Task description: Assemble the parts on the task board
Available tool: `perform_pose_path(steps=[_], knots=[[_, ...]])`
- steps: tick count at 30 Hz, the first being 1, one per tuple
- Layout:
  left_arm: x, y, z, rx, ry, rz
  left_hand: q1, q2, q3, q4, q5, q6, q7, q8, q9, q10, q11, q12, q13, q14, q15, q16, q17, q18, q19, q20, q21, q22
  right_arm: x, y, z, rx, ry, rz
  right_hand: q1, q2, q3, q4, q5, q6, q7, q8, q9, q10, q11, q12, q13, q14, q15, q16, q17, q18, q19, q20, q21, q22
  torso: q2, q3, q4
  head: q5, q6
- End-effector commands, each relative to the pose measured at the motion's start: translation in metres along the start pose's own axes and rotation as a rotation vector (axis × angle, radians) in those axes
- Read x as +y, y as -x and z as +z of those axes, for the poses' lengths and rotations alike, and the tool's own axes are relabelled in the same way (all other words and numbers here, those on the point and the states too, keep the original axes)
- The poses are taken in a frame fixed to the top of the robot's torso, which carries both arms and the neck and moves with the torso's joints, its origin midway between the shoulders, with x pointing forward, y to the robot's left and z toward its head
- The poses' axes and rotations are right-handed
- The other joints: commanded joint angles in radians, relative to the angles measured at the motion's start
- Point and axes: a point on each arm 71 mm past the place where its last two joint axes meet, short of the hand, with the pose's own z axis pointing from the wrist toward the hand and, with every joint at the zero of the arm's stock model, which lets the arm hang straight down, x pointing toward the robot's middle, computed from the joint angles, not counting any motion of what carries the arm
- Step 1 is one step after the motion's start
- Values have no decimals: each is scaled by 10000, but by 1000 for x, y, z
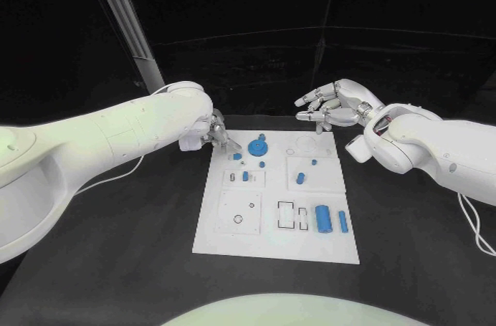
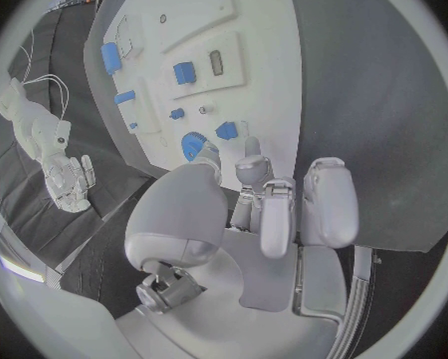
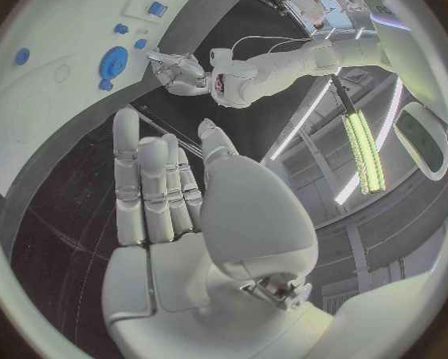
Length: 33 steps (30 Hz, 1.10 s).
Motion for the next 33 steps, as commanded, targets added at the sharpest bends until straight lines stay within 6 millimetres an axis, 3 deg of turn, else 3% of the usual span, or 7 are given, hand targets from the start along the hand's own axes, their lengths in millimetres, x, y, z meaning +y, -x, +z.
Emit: perform_pose_path(steps=[1,22,33], knots=[[-3,1,0,-192,-102,9,-84,-5,-123,-21,0,118,-15,102,32,90,8,93,50,1076,-71,31,2634,51,101,-3,78,44,1,0,1,56,50,9,60,64,71,7,61,-50,5,28,15,-55,-5,27,-4,-72,-14,9,8,47,-79,1,-56,4,5,-1,-7,4,19],[-14,-10,9,-216,305,443,-90,-4,-501,-39,-1,327,-140,385,154,282,-98,310,281,1076,-163,31,2634,-8,222,-82,289,324,2,-2,3,108,72,7,64,65,74,6,61,-52,5,34,16,-55,-4,28,-11,-74,-14,9,4,48,-79,1,-56,4,2,2,-4,-36,-10],[-16,-12,11,-17,497,655,56,105,-577,-95,2,418,-206,550,236,381,-157,407,380,1076,-211,31,2634,-36,280,-127,390,458,3,-3,3,125,70,11,72,66,78,4,60,-56,5,43,18,-55,-4,31,-23,-78,-14,10,-3,48,-80,1,-55,6,-1,-2,-9,-48,-39]])
